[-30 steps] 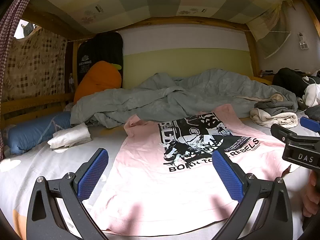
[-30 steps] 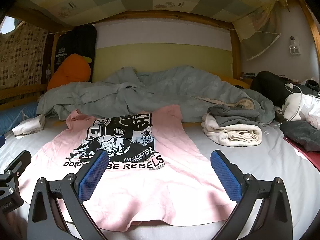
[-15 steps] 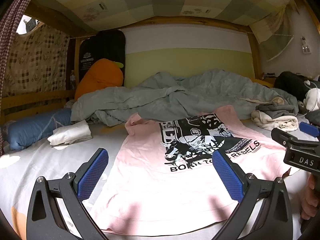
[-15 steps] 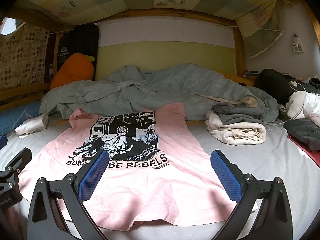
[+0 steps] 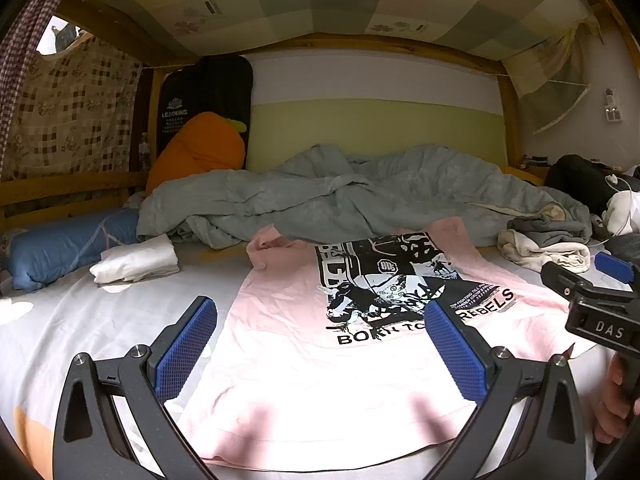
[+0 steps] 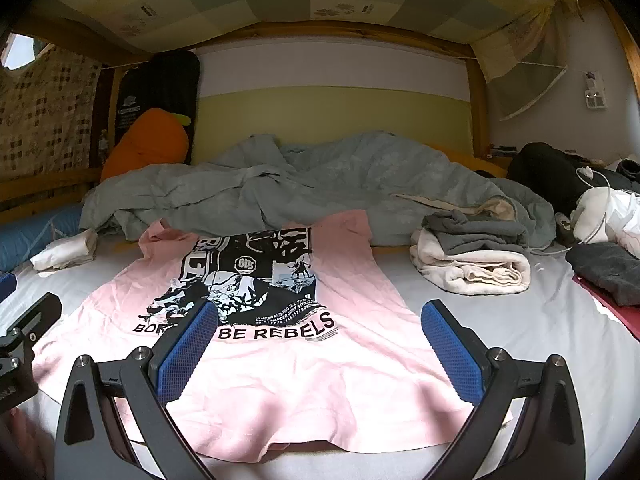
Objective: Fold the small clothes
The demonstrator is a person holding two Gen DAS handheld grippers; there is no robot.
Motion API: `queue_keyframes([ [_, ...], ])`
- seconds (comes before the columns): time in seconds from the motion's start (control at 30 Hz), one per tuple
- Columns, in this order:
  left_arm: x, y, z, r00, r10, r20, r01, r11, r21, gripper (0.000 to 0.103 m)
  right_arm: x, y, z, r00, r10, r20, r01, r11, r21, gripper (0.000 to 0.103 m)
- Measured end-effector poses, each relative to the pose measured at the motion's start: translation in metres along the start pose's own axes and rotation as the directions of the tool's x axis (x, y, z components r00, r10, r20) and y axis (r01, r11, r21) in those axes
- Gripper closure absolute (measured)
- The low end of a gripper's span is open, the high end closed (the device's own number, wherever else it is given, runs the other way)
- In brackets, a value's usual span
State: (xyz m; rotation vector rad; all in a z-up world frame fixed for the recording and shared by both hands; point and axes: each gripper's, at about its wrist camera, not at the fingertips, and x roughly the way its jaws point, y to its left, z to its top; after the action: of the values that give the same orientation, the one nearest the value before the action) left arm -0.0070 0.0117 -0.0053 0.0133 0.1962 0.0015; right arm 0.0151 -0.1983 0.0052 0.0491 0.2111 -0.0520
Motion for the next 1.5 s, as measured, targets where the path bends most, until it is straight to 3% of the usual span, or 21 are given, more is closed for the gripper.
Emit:
queue_keyframes([
  [0.13, -0.009, 0.004, 0.013, 1.0, 0.014, 0.009, -0.014, 1.0, -0.028, 0.0, -0.006, -0.009, 0.011, 1.0, 0.02, 0.01, -0.02, 1.0, 0.021, 0.001],
  [0.2, -0.03, 0.011, 0.03, 0.996, -0.02, 0.085, 0.023, 0.999, -0.036, 0.0, -0.023, -0.015, 0.025, 0.999, 0.019, 0.036, -0.02, 0.999, 0.041, 0.001],
  [0.3, -0.052, 0.018, 0.051, 0.99, 0.014, 0.143, -0.017, 1.0, 0.025, 0.0, -0.041, -0.031, 0.043, 0.997, -0.019, 0.078, 0.015, 0.999, 0.041, 0.001],
  [0.4, -0.06, 0.03, 0.046, 0.99, 0.054, 0.127, -0.063, 0.996, 0.066, 0.003, -0.046, -0.049, 0.056, 0.994, -0.077, 0.076, 0.074, 0.996, 0.042, 0.003],
  [0.43, -0.058, 0.034, 0.039, 0.993, 0.068, 0.096, -0.076, 0.994, 0.078, 0.005, -0.046, -0.056, 0.057, 0.993, -0.101, 0.064, 0.098, 0.994, 0.043, 0.004],
  [0.5, -0.049, 0.047, 0.023, 0.996, 0.089, 0.0, -0.089, 0.994, 0.064, 0.02, -0.045, -0.068, 0.056, 0.99, -0.135, 0.031, 0.133, 0.99, 0.054, 0.011],
  [0.57, -0.041, 0.062, 0.009, 0.991, 0.094, -0.096, -0.093, 0.996, 0.015, 0.027, -0.045, -0.092, 0.049, 0.992, -0.124, -0.037, 0.127, 0.986, 0.109, 0.019],
  [0.6, -0.038, 0.069, 0.002, 0.986, 0.09, -0.137, -0.093, 0.996, -0.015, 0.033, -0.043, -0.1, 0.045, 0.991, -0.117, -0.064, 0.124, 0.984, 0.125, 0.034],
  [0.7, -0.028, 0.085, -0.015, 0.968, 0.071, -0.24, -0.099, 0.989, -0.109, 0.043, -0.034, -0.118, 0.024, 0.981, -0.08, -0.179, 0.108, 0.983, 0.148, 0.063],
  [0.8, -0.014, 0.092, -0.026, 0.946, 0.047, -0.322, -0.114, 0.974, -0.194, 0.052, -0.023, -0.13, 0.003, 0.965, -0.046, -0.257, 0.101, 0.973, 0.206, 0.069],
  [0.93, -0.002, 0.087, -0.035, 0.925, 0.043, -0.378, -0.123, 0.974, -0.19, 0.052, -0.014, -0.134, -0.013, 0.949, -0.02, -0.313, 0.102, 0.964, 0.246, 0.069],
  [1.03, 0.006, 0.084, -0.047, 0.9, -0.049, -0.433, -0.056, 0.973, -0.226, 0.052, -0.005, -0.136, -0.024, 0.934, -0.02, -0.357, 0.124, 0.955, 0.27, 0.069],
  [1.07, 0.01, 0.081, -0.052, 0.889, -0.038, -0.457, -0.061, 0.978, -0.201, 0.053, -0.001, -0.138, -0.028, 0.927, -0.003, -0.375, 0.124, 0.946, 0.298, 0.069],
  [1.13, 0.009, 0.076, -0.053, 0.891, -0.008, -0.453, -0.077, 0.983, -0.168, 0.057, 0.007, -0.141, -0.036, 0.913, 0.023, -0.406, 0.132, 0.928, 0.348, 0.069],
  [1.2, 0.008, 0.073, -0.05, 0.897, -0.039, -0.441, -0.045, 0.983, -0.178, 0.097, 0.014, -0.143, -0.044, 0.902, 0.081, -0.425, 0.107, 0.911, 0.399, 0.069],
  [1.27, 0.004, 0.074, -0.045, 0.914, -0.047, -0.404, -0.037, 0.979, -0.199, 0.097, 0.016, -0.141, -0.046, 0.896, 0.115, -0.429, 0.081, 0.908, 0.411, 0.072],
  [1.3, -0.001, 0.075, -0.042, 0.922, -0.039, -0.385, -0.043, 0.978, -0.202, 0.097, 0.016, -0.139, -0.046, 0.896, 0.12, -0.428, 0.072, 0.911, 0.407, 0.089],
  [1.37, -0.008, 0.081, -0.035, 0.933, -0.006, -0.36, -0.071, 0.977, -0.2, 0.097, 0.016, -0.137, -0.046, 0.894, 0.141, -0.426, 0.051, 0.911, 0.408, 0.099],
  [1.4, -0.011, 0.085, -0.031, 0.938, 0.013, -0.347, -0.09, 0.974, -0.207, 0.097, 0.013, -0.137, -0.045, 0.9, 0.122, -0.418, 0.066, 0.911, 0.408, 0.099],
  [1.5, -0.023, 0.102, -0.021, 0.948, 0.061, -0.311, -0.142, 0.96, -0.243, 0.097, -0.013, -0.143, -0.035, 0.946, 0.055, -0.318, 0.095, 0.895, 0.436, 0.1],
])
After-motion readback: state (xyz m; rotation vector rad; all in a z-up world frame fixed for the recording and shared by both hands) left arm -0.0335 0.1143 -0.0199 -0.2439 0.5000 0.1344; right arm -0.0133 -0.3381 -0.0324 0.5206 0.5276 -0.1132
